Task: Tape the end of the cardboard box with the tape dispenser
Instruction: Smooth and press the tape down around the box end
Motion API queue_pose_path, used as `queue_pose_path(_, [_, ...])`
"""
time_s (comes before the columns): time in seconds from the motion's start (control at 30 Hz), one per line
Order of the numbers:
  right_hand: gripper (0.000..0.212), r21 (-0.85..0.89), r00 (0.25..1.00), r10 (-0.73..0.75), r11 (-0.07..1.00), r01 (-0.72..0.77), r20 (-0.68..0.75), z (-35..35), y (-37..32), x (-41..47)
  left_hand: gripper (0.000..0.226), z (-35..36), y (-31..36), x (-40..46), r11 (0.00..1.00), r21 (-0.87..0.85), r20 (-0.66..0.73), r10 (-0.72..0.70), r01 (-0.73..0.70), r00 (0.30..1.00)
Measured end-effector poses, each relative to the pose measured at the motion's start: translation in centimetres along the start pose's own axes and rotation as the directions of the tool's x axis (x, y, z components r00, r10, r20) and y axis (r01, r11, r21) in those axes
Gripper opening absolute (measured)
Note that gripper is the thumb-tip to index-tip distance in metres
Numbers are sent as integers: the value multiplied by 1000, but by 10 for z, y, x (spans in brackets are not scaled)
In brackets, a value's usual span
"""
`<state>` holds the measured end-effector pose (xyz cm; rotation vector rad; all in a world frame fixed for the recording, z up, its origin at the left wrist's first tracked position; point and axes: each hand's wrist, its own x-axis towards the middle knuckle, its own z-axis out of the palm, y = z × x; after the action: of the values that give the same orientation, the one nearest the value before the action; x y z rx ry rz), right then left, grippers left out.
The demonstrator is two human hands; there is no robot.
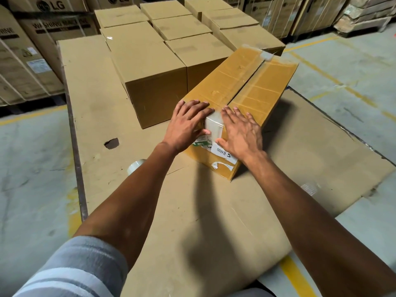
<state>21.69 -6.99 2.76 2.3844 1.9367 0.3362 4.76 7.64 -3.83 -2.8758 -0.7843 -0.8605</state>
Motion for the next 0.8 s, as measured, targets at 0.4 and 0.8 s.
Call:
queue_pose_path(0.4, [77, 122, 999, 26, 992, -21, -36, 0, 2, -1, 62, 8, 10, 1, 998, 7, -94, -58, 59, 994])
queue_pose_path(0.8, [76, 138, 998, 49, 990, -44, -37, 0, 1, 0, 75, 0, 11, 0, 999, -28, -49, -41, 39, 998])
